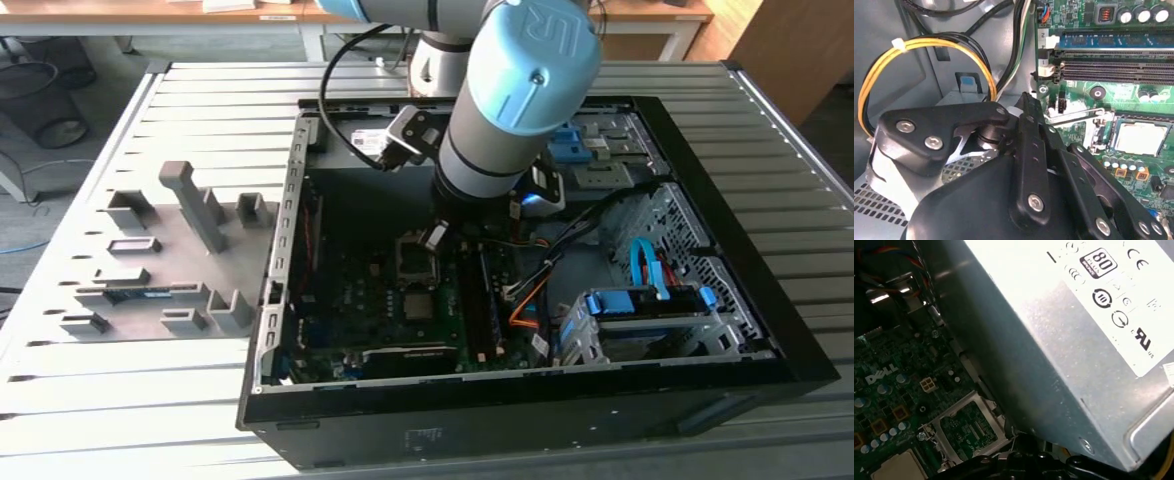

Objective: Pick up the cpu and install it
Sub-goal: 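Close the cpu cover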

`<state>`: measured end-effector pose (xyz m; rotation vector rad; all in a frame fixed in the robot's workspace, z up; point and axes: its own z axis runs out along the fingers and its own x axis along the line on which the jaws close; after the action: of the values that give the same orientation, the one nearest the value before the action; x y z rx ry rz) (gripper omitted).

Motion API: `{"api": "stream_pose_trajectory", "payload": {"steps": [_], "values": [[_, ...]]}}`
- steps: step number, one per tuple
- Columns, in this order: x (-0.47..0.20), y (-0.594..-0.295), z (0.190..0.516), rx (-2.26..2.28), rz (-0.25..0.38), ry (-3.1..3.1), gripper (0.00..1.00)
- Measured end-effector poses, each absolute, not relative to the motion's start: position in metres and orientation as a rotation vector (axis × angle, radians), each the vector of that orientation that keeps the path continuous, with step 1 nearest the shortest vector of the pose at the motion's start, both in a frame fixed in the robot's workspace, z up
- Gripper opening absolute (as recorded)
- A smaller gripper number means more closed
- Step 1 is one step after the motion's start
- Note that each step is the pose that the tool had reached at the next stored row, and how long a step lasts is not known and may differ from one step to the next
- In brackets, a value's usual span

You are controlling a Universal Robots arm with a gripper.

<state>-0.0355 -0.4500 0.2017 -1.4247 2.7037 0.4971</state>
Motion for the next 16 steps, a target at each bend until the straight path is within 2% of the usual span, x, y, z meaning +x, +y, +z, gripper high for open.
{"api": "stream_pose_trajectory", "payload": {"steps": [16], "values": [[-0.0393, -0.4526, 0.2115, -1.424, 0.491, 2.698, 0.1]]}}
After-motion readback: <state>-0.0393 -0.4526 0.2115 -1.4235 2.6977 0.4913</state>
